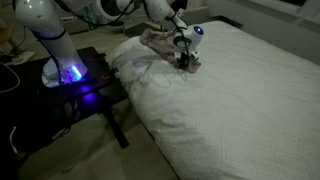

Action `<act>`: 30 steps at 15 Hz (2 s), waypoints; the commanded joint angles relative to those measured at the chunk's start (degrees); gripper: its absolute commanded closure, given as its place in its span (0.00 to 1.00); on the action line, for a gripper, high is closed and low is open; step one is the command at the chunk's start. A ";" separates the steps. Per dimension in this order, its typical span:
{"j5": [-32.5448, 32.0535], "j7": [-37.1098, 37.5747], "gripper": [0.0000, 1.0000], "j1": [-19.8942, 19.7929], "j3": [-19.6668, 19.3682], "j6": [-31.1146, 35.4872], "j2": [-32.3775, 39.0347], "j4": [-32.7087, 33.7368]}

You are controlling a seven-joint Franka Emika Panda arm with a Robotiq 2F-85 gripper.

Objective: Fold the shirt

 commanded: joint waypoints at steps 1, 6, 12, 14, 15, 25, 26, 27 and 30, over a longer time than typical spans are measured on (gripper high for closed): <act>0.69 0.14 0.80 0.54 0.24 2.26 -2.18 -3.12; 0.39 -3.30 1.00 1.52 0.90 4.93 -6.96 -6.43; -4.25 -14.16 0.99 2.88 5.41 13.12 -20.61 -17.91; -7.62 -16.34 0.99 3.82 6.69 12.01 -25.60 -22.64; -9.37 -17.03 0.99 4.56 6.93 11.87 -28.03 -25.06; -30.79 -16.43 0.99 17.59 5.90 14.46 -46.14 -48.47; -33.84 -15.35 0.99 19.41 5.47 15.62 -46.08 -48.65; -36.70 -13.39 0.99 21.35 5.00 16.59 -45.76 -48.23; -43.78 -8.02 0.99 26.28 4.14 18.90 -45.38 -47.94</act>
